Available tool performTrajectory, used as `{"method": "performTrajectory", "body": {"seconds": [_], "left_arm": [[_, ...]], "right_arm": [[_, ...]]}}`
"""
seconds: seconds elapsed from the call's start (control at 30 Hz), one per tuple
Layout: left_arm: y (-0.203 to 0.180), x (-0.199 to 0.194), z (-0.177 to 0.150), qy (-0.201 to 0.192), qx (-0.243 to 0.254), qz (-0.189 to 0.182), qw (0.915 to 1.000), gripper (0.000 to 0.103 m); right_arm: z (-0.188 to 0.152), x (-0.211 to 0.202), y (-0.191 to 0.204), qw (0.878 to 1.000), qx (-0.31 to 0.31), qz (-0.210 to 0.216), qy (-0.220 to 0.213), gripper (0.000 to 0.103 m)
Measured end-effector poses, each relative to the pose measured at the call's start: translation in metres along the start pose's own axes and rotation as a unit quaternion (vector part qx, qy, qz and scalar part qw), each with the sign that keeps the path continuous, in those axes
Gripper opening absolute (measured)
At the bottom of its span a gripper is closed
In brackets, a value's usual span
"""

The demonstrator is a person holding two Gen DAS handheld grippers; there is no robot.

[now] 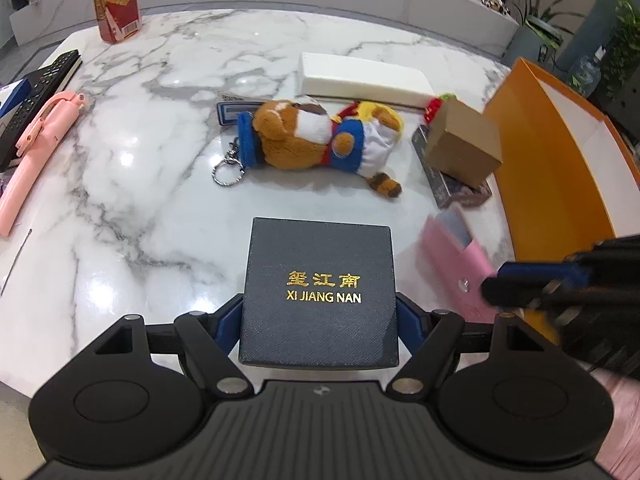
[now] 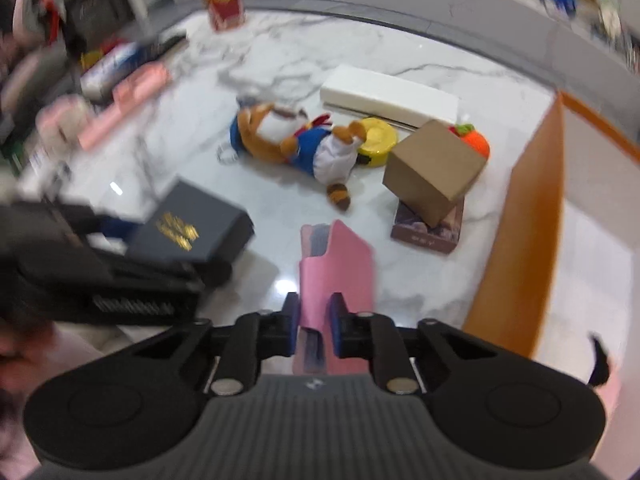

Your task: Organize objects

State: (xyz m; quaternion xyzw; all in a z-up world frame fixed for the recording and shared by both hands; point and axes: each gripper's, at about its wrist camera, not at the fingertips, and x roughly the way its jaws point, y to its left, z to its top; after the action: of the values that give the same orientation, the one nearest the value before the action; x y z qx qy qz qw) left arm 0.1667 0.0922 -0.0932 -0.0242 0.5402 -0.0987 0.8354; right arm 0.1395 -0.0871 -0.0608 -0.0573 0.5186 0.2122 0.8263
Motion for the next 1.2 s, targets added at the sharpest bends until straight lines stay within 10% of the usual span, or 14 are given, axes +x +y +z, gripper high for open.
{"method": "performTrajectory", "body": {"seconds": [0.3,0.93,1.2], "left_arm": [[-0.032,0.017,-0.010,0.034,0.043,-0.002,0.9985,0.088],[-0.022,0.028,-0.011,0.069,0.053,0.033,0.9957,0.088],[-0.016,0.036,-0.009,0.082,0.035,0.049,0.9948,0.088]], "right_arm": [[-0.005,0.004,-0.033,0.992,0.097,0.065,0.042,0.000],[-0.008,0.064,-0.034,0.993,0.106,0.021,0.040,0.067],[-0.011,0.055,-0.042,0.986,0.153,0.051,0.040,0.036]]}}
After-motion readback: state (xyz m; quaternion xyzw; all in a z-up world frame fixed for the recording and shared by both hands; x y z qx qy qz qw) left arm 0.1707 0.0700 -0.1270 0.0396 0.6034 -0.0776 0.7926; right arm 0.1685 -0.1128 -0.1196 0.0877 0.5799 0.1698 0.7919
